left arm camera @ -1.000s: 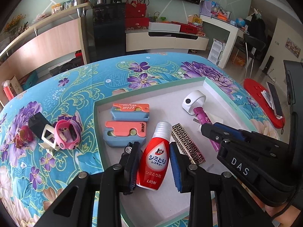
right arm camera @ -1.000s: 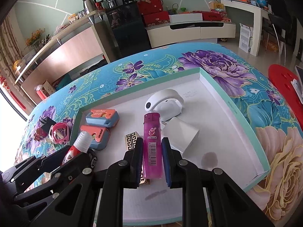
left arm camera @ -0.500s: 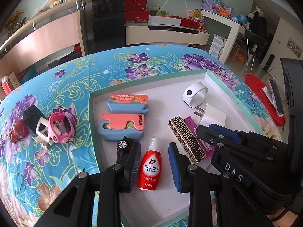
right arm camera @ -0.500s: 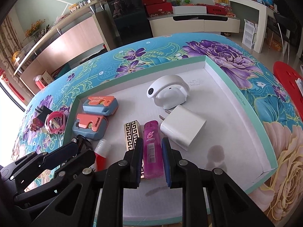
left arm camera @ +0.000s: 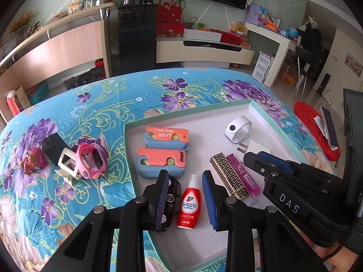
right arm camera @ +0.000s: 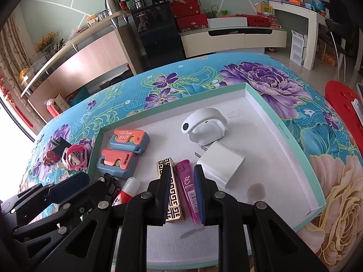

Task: Organize rigid objects
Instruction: 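Release the pink lighter into the tray with the right tool while the left tool releases the red bottle, then move both tools back toward the items left on the bed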

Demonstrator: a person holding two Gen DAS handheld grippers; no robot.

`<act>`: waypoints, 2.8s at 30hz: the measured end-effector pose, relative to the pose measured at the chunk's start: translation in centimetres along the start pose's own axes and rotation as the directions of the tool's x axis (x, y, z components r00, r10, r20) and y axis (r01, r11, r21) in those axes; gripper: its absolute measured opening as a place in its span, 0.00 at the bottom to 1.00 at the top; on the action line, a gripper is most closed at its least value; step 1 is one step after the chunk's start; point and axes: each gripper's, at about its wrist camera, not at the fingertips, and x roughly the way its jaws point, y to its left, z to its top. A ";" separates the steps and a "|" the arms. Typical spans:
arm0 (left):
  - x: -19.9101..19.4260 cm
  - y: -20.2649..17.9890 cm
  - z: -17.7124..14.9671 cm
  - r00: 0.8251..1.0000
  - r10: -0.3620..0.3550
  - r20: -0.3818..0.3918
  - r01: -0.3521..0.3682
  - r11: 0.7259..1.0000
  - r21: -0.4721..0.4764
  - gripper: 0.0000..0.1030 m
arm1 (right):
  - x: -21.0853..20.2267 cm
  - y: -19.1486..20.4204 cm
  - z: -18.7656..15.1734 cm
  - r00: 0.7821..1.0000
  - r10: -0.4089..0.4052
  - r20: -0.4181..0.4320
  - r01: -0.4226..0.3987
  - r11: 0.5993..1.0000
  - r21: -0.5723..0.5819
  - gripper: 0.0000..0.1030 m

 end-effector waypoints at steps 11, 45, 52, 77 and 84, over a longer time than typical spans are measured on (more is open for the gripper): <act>0.0 6.3 -0.2 0.983 0.182 -0.013 -0.183 0.974 -0.132 0.40 | 0.7 2.7 -0.1 0.998 0.058 -0.007 -0.058 0.997 -0.048 0.20; 0.4 11.7 -1.4 0.942 0.325 -0.082 -0.335 0.904 -0.266 0.96 | 1.7 6.1 -0.7 0.999 0.033 -0.002 -0.033 0.991 -0.127 0.73; -0.6 13.7 -1.6 0.931 0.359 -0.068 -0.362 0.880 -0.306 1.00 | 1.5 6.8 -0.8 0.999 0.021 0.028 -0.016 0.988 -0.151 0.92; -4.2 24.3 -4.9 0.882 0.460 -0.103 -0.439 0.721 -0.536 1.00 | 1.3 12.3 -0.5 0.998 0.011 0.068 0.008 0.963 -0.270 0.94; -4.5 26.6 -5.6 0.883 0.457 -0.106 -0.428 0.692 -0.582 1.00 | 2.0 16.7 1.2 0.995 0.073 0.068 -0.047 0.945 -0.324 0.94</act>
